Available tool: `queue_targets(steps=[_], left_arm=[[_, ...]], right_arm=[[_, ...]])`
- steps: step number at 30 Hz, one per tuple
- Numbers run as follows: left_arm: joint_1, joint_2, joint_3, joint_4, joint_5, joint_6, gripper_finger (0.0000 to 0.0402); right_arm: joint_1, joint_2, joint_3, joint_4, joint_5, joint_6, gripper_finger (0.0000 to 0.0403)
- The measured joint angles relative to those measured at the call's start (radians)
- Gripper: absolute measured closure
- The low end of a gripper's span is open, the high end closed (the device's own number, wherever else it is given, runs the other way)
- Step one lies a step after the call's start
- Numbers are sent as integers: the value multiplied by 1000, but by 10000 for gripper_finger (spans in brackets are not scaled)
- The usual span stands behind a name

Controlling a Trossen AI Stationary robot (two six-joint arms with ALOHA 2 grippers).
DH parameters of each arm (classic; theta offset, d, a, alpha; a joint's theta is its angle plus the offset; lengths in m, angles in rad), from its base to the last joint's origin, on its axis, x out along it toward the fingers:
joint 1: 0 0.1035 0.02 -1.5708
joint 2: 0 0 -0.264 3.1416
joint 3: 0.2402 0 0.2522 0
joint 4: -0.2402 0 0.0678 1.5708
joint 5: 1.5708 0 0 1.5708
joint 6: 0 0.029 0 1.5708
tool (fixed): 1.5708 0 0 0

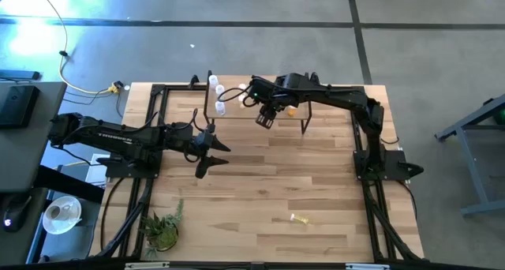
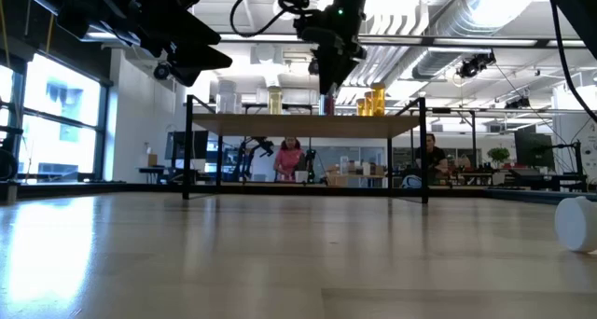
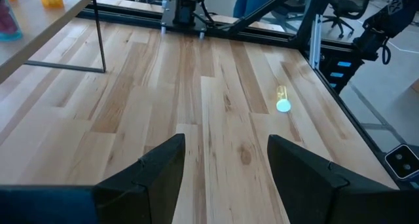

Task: Pick and place medicine bottles onto shelf by color
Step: Put the blue pill bottle on the shelf aligned with the other blue pill bottles, then put the yellow pill bottle on the shelf aligned with the other yellow pill bottles

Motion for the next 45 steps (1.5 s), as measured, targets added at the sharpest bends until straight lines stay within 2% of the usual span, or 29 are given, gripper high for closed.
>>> queue_targets(steps=[12,23,29,37,45], left_arm=[[0,0,0,-1,0,0,195],[0,0,0,-32,-25,34,195],[0,0,0,-39,-27,34,195],[0,0,0,-45,-27,34,195],[0,0,0,-45,-27,34,195]], right_arm=[[21,-71,1,-20,-4,66,237],[151,-132,2,-56,-8,69,237],[237,-136,1,-164,-8,78,237],[339,-136,-89,-194,-13,138,237],[387,-143,-222,-203,-100,230,237]])
